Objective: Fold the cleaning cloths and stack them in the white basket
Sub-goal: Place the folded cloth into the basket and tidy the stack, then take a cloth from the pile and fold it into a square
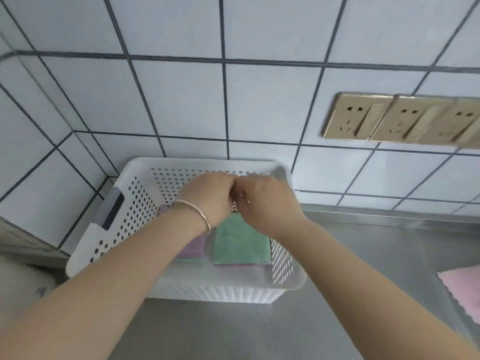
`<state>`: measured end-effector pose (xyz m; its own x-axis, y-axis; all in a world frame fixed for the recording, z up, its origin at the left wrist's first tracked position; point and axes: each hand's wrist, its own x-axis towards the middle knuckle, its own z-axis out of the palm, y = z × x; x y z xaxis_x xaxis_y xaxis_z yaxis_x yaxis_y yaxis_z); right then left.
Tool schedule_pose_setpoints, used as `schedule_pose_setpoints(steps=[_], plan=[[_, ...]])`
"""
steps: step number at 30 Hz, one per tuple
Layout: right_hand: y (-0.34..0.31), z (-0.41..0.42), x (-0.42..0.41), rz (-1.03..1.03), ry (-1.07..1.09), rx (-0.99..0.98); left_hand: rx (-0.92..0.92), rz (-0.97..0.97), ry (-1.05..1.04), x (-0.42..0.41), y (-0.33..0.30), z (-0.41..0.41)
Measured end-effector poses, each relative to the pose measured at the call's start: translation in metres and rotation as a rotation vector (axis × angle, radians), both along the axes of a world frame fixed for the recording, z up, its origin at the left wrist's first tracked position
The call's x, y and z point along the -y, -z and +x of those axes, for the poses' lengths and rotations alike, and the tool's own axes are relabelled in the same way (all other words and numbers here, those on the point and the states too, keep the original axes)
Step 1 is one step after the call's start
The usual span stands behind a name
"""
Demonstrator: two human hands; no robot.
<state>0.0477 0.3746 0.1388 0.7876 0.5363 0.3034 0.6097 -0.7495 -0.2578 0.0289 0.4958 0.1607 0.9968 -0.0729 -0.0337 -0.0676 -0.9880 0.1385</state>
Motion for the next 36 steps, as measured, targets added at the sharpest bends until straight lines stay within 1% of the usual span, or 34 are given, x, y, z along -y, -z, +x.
schedule_pose_setpoints(steps=[2,3,6,7,9,12,16,20,21,22,24,26,28,30,34,36], plan=[[-0.010,-0.026,0.042,0.211,0.076,0.156,0.108,-0.170,0.072,0.035,-0.012,-0.021],[-0.011,-0.039,0.059,0.272,0.120,0.199,0.157,-0.240,0.110,0.051,-0.014,-0.031],[-0.009,-0.078,0.118,0.371,0.287,0.197,0.249,-0.432,0.216,0.114,-0.010,-0.061],[-0.004,-0.089,0.136,0.397,0.332,0.182,0.253,-0.491,0.231,0.133,-0.005,-0.070],[0.013,-0.114,0.186,0.371,0.425,0.164,0.221,-0.579,0.269,0.186,0.013,-0.088],[0.045,-0.144,0.257,0.329,0.523,0.112,0.059,-0.668,0.290,0.258,0.047,-0.111],[0.085,-0.175,0.356,0.321,0.720,-0.027,-0.204,-0.611,0.356,0.341,0.088,-0.130],[0.112,-0.186,0.448,0.309,1.072,-0.220,-0.283,-0.546,0.406,0.398,0.109,-0.134],[0.117,-0.187,0.469,0.291,1.156,-0.236,-0.294,-0.532,0.416,0.410,0.114,-0.135],[0.120,-0.188,0.488,0.262,1.221,-0.206,-0.305,-0.510,0.419,0.419,0.118,-0.135],[0.127,-0.185,0.517,0.168,1.304,-0.070,-0.309,-0.471,0.428,0.431,0.125,-0.135],[0.135,-0.183,0.543,0.077,1.372,-0.023,-0.335,-0.424,0.421,0.445,0.129,-0.135],[0.141,-0.182,0.561,0.035,1.381,-0.076,-0.357,-0.392,0.414,0.451,0.130,-0.135],[0.141,-0.179,0.573,0.058,1.377,-0.129,-0.366,-0.381,0.403,0.454,0.131,-0.134],[0.106,-0.163,0.579,0.215,1.323,-0.059,-0.367,-0.373,0.379,0.455,0.126,-0.130],[0.076,-0.155,0.574,0.318,1.242,-0.064,-0.351,-0.395,0.367,0.454,0.121,-0.128]])
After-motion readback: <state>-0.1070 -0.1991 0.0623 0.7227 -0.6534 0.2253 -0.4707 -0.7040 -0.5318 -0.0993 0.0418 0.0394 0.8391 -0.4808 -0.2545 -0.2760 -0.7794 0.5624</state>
